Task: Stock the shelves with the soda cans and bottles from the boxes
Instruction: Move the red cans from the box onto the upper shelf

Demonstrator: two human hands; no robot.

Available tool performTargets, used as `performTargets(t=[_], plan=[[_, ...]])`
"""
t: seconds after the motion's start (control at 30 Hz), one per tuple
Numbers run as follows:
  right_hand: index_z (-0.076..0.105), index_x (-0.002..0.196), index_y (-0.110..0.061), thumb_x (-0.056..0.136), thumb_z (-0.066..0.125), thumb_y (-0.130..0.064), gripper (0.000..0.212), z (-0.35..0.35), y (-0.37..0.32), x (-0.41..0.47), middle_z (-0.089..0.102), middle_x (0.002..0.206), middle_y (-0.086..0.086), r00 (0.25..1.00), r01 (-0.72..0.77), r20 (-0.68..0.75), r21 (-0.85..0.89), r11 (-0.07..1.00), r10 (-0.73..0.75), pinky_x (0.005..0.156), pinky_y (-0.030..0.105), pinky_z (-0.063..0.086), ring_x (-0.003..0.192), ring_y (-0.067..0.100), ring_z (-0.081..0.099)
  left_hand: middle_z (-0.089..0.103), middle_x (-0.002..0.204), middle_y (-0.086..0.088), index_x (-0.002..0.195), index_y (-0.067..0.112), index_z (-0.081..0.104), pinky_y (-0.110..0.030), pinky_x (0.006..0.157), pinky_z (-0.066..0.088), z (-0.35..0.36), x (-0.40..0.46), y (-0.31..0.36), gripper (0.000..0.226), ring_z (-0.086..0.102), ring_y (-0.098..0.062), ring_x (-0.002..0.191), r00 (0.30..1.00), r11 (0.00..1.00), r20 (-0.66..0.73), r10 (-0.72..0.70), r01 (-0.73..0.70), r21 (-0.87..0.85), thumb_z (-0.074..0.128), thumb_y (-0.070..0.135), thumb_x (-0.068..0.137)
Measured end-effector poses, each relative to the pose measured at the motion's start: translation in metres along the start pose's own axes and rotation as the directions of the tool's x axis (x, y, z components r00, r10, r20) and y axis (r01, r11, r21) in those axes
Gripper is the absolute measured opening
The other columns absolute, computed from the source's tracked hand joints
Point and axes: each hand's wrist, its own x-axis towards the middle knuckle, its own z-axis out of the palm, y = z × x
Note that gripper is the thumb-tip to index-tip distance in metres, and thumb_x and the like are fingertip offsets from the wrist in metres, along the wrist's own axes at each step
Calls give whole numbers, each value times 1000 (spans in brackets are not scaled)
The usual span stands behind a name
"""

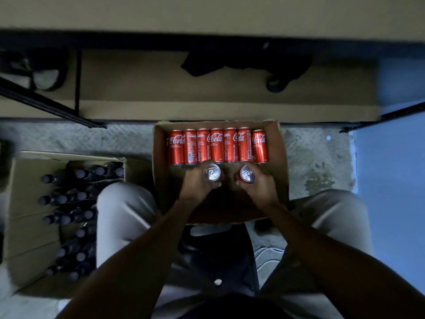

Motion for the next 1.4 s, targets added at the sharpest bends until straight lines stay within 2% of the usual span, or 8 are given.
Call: performTargets(t=[0.23,0.33,0.47,0.63,0.8,0.97,1.1,1.4], plan=[[59,134,-20,72,87,-28,68,-86,-103,-48,64,123,-8,991,112,-87,171,979,-99,97,14,46,110,9,63,64,100,14,121,16,65,4,77,40,-82,-73,94,67,63,-4,95,989,988,-135,59,-77,-135,92,21,61],[60,131,-31,67,87,-43,70,-121,-137,-61,60,127,-17,979,179,-132,193,965,-155,99,35,52,116,5,61,70,100,10,117,20,67,-8,82,48,-116,-96,130,66,66,-4,91,975,981,-199,101,-131,-142,94,28,57],[53,121,-58,56,84,-61,72,-170,-186,-80,63,120,-1,966,228,-167,193,954,-197,95,38,54,111,13,63,72,103,11,114,22,70,-28,91,54,-160,-123,180,65,67,-1,94,957,958,-232,173,-218,-186,95,28,55],[61,115,-41,56,89,-51,66,-231,-250,-116,71,105,-10,957,281,-153,301,911,-245,89,41,56,99,10,68,74,99,11,104,33,70,-40,90,55,-206,-157,246,53,69,-12,97,938,909,-224,265,-321,-267,92,34,56],[61,123,-32,62,92,-31,68,-287,-305,-150,69,106,-20,934,344,-231,380,859,-273,83,13,49,99,-8,62,74,99,4,105,23,69,-19,84,52,-244,-189,307,53,67,-4,94,935,839,-169,311,-354,-414,89,0,62],[65,114,-26,63,92,-25,57,-338,-349,-176,72,104,-12,877,461,-349,409,788,-331,87,27,53,99,8,67,74,100,6,111,14,67,-15,82,51,-278,-215,366,58,68,-4,94,900,782,-208,384,-437,-445,89,-1,59],[67,116,-19,65,90,-22,56,-379,-384,-191,73,102,-11,832,532,-424,428,730,-358,82,18,52,97,5,68,75,101,2,110,14,69,-21,85,53,-307,-232,414,55,69,-7,96,836,708,-273,476,-549,-445,89,4,61],[69,105,-8,70,86,-12,39,-466,-464,-197,77,91,1,703,703,-566,467,536,-430,72,24,56,84,12,73,76,95,-2,105,13,70,-31,80,58,-365,-252,513,49,71,-15,89,690,535,-389,610,-721,-441,88,15,60]])
